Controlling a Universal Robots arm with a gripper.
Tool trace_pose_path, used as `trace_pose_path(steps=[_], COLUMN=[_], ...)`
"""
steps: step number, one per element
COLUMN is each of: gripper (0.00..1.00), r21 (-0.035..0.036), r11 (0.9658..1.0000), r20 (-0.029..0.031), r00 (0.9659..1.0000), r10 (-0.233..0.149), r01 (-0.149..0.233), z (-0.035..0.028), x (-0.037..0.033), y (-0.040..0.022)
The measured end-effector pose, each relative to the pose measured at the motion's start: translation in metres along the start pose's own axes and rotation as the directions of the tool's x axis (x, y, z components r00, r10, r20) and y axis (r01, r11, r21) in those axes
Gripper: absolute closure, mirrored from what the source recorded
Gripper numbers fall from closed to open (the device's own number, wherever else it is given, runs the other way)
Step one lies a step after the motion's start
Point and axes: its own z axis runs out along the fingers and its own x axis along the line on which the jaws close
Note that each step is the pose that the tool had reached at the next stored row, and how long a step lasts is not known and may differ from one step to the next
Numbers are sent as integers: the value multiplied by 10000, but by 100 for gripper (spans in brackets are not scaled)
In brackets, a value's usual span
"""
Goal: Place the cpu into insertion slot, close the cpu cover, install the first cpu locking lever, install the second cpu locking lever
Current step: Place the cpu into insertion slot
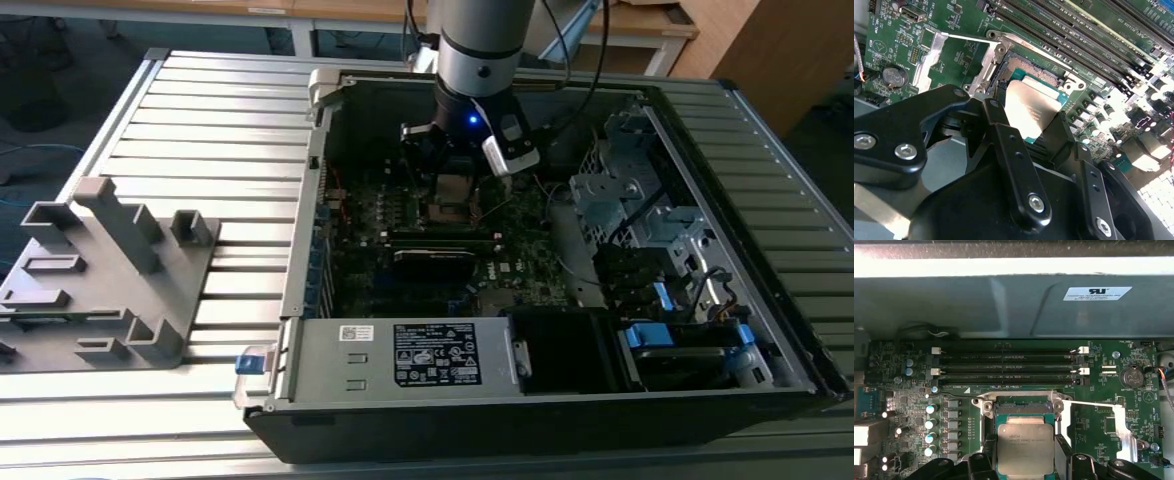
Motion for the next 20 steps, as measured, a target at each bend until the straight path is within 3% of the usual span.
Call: trace_pose_path(steps=[6, 20], gripper=[46, 46], r21=[1, 26], r11=[10000, 10000], r20=[2, 1], r00=[10000, 10000], r10=[0, -1], r01=[0, 1], z=[62, 112], x=[0, 13], y=[-5, 27])
